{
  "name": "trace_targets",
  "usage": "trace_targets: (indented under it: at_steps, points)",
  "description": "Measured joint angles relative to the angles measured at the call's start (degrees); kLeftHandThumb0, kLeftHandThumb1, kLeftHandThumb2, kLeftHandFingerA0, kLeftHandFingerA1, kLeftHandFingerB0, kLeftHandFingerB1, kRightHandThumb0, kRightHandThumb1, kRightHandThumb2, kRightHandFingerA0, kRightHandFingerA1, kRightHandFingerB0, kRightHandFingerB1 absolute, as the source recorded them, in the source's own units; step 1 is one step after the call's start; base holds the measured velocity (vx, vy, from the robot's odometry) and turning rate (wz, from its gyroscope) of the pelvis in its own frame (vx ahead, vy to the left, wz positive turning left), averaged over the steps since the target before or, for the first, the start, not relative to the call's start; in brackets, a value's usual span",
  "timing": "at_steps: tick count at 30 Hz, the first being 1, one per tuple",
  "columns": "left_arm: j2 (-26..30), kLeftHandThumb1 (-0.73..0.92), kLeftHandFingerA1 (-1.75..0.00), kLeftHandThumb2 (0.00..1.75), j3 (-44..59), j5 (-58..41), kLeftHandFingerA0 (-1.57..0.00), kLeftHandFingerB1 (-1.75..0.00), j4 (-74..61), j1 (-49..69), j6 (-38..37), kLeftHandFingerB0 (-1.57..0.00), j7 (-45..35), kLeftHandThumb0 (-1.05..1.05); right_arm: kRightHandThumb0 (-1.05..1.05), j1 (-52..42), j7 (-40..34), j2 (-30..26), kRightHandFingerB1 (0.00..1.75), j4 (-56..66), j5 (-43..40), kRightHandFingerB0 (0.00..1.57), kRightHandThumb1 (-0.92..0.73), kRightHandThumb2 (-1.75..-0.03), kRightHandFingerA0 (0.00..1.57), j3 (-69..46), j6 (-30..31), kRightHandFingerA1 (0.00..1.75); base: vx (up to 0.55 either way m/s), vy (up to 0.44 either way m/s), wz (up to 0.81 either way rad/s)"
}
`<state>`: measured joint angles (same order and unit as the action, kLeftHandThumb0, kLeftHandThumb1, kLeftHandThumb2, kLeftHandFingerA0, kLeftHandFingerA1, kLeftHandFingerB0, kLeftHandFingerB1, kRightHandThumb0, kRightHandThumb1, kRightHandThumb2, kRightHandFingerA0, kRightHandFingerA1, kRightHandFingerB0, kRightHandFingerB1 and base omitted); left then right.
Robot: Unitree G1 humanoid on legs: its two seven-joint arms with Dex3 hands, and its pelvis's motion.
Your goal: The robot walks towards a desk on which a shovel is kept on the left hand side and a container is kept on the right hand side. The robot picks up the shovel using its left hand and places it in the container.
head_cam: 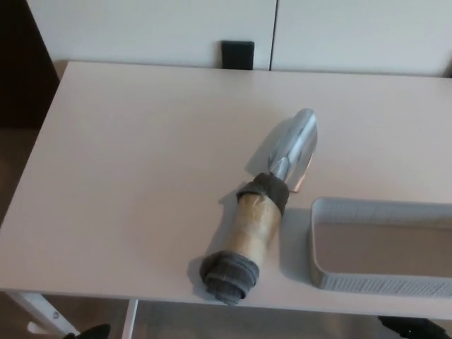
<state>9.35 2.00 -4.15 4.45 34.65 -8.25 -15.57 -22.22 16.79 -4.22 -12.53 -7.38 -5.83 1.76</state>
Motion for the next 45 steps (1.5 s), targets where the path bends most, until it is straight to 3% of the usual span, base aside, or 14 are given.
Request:
trace_targets:
  at_steps: [8,9,14,16,17,23,25,30,33,36,39,41,42,45]
  points:
    - [1.85,0.72,-0.32,0.62,-1.88,1.70,-0.35,-0.29,-2.37,3.27,-0.60,-0.25,-0.25,-0.49,-0.43,-1.03,0.04,-0.01,0.51,0.17,0.05,0.38,-0.42,-0.70,0.50,0.26,0.07,0.56,0.00,0.000,0.00]
    - [2.78,0.60,-0.44,0.83,-2.33,1.82,-0.30,-0.39,-2.96,4.11,-0.63,-0.18,-0.69,-0.58,-0.36,-1.39,0.05,-0.02,0.44,0.14,0.07,0.41,-0.51,-0.54,0.54,0.32,0.07,0.51,0.00,0.000,0.00]
    - [9.18,0.61,-0.43,0.85,-4.79,1.76,-0.21,-0.38,-11.17,8.98,-0.56,-0.13,-4.21,-0.63,-0.37,-1.78,0.32,-0.02,0.44,-0.35,0.08,0.40,-0.50,-0.54,0.53,0.48,0.07,0.51,0.00,0.000,0.00]
    - [12.43,0.61,-0.42,0.85,-5.39,1.52,-0.20,-0.38,-15.09,11.78,-0.56,-0.13,-6.06,-0.63,-0.36,-2.01,0.36,-0.02,0.45,-0.35,0.09,0.40,-0.50,-0.54,0.53,0.53,0.07,0.52,0.00,0.000,0.00]
    - [14.36,0.76,-0.32,0.62,-5.40,1.31,-0.25,-0.27,-17.52,13.50,-0.57,-0.19,-7.09,-0.59,-0.35,-2.09,0.36,-0.02,0.44,-0.35,0.10,0.40,-0.50,-0.54,0.54,0.55,0.08,0.51,0.00,0.000,0.00]
    - [22.11,0.77,-0.31,0.64,-1.34,-1.19,-0.27,-0.27,-28.88,22.19,-0.73,-0.19,-12.20,-0.76,-0.37,-2.01,0.37,-0.02,0.45,-0.44,0.14,0.41,-0.50,-0.54,0.54,0.57,0.08,0.53,0.00,0.000,0.00]
    - [23.40,0.82,-0.33,0.66,1.83,-2.63,-0.28,-0.28,-31.71,24.58,-0.96,-0.21,-13.88,-0.75,-0.43,-1.94,0.36,-0.02,0.52,-0.48,0.15,0.39,-0.41,-0.70,0.51,0.57,0.08,0.58,0.00,0.000,0.00]
    - [24.63,0.89,-0.48,0.68,8.77,-6.71,-0.34,-0.32,-36.01,26.55,-1.08,-0.27,-16.64,-0.93,-0.41,-1.64,0.36,-0.02,0.53,-0.52,0.18,0.39,-0.41,-0.69,0.51,0.62,0.09,0.59,0.00,0.000,0.00]
    - [24.77,0.91,-0.58,0.65,12.19,-9.07,-0.31,-0.42,-37.50,26.56,-1.07,-0.20,-17.48,-0.56,-0.42,-1.59,0.36,-0.01,0.53,-0.54,0.18,0.39,-0.42,-0.70,0.51,0.66,0.09,0.60,0.00,0.000,0.00]
    - [25.09,0.80,-0.74,0.64,13.67,-11.28,-0.37,-0.50,-39.34,25.24,-1.08,-0.26,-17.73,-0.59,-0.43,-1.55,0.35,-0.01,0.52,-0.61,0.19,0.39,-0.42,-0.70,0.51,0.71,0.09,0.59,0.00,0.000,0.00]
    - [26.42,0.65,-0.64,0.59,15.09,-13.59,-0.51,-0.44,-40.86,22.46,-1.07,-0.32,-17.66,-0.65,-0.45,-1.54,0.35,-0.02,0.52,-0.62,0.21,0.40,-0.42,-0.71,0.51,0.82,0.09,0.58,0.00,0.000,0.00]
    - [27.39,0.49,-0.53,0.54,16.06,-14.91,-0.48,-0.41,-41.97,20.21,-1.07,-0.37,-17.39,-0.32,-0.40,-1.54,0.34,-0.02,0.44,-0.63,0.22,0.41,-0.51,-0.54,0.55,0.88,0.09,0.51,0.00,0.000,0.00]
    - [27.93,0.43,-0.54,0.69,16.54,-15.44,-0.44,-0.47,-42.48,19.10,-1.07,-0.36,-17.09,-0.39,-0.40,-1.56,0.34,-0.02,0.44,-0.64,0.23,0.40,-0.51,-0.54,0.54,0.90,0.09,0.51,0.00,0.000,0.00]
    - [30.14,0.57,-0.40,0.58,17.39,-16.90,-0.31,-0.34,-45.69,12.24,-1.05,-0.28,-14.96,-0.42,-0.38,-1.56,0.35,-0.03,0.44,-0.80,0.26,0.40,-0.51,-0.54,0.55,0.94,0.09,0.52,0.00,0.000,0.00]
